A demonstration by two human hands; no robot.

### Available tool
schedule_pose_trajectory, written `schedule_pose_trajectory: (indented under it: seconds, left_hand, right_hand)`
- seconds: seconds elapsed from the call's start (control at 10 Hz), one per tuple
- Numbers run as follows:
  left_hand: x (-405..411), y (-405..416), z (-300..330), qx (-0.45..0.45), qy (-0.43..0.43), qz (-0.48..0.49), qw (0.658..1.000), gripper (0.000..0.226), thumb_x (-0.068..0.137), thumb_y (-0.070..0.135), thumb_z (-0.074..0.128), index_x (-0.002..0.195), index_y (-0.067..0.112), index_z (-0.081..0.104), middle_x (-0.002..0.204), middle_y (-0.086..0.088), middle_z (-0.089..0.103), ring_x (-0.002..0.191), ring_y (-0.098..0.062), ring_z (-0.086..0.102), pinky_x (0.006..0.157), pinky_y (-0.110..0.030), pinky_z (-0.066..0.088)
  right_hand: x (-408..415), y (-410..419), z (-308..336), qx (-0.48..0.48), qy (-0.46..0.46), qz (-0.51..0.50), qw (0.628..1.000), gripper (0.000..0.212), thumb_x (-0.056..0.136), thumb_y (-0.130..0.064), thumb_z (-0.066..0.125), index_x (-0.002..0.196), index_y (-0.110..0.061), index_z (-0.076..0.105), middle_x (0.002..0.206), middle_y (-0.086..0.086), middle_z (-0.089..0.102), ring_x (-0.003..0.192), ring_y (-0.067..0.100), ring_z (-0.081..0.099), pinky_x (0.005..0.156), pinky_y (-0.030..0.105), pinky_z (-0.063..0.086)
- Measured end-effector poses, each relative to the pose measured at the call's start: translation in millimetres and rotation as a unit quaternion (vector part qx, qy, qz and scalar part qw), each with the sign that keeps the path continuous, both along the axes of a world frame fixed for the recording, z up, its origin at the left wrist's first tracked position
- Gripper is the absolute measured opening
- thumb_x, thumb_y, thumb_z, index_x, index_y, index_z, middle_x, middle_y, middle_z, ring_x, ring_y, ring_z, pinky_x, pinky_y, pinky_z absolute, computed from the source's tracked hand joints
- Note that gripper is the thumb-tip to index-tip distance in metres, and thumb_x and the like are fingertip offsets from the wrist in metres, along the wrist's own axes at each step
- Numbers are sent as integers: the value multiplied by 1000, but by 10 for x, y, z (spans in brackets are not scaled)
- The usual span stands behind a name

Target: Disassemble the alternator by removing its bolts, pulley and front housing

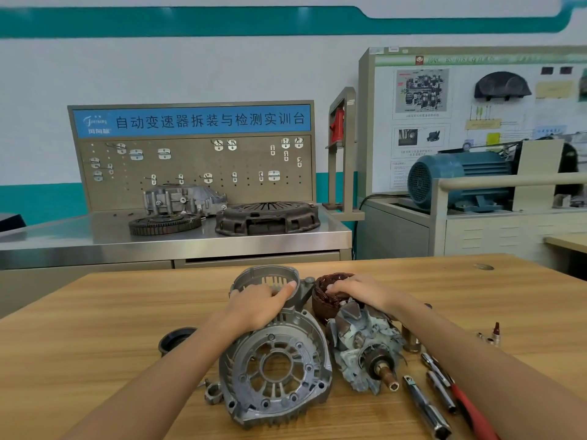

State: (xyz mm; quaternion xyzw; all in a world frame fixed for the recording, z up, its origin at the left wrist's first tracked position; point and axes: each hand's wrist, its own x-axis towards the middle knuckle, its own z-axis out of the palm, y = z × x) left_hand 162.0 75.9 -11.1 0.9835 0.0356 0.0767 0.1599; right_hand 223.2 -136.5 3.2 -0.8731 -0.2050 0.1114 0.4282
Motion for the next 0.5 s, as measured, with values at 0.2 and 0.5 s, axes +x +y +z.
schedule_pose_trajectory:
  seconds: [0.2, 0.5]
  left_hand:
    - [-10, 42, -6, -2, -5, -5, 1000, 72, 92, 66, 9, 128, 27, 57, 126, -6, 62, 117, -22, 54, 106, -49, 33]
    - [-525, 147, 398, -106, -85, -70, 988, 61, 94, 59, 23, 144, 26, 36, 148, 5, 38, 133, -11, 37, 103, -28, 28]
  right_hand:
    - [5, 2, 2, -6, -11, 23, 1000, 35, 92, -37, 52, 117, -15, 64, 116, -1, 62, 102, 11, 55, 83, 21, 39]
    - [-401, -269, 447, 75, -189, 19, 979, 34, 97, -31, 45, 127, -20, 55, 128, -5, 56, 109, 4, 51, 88, 19, 39]
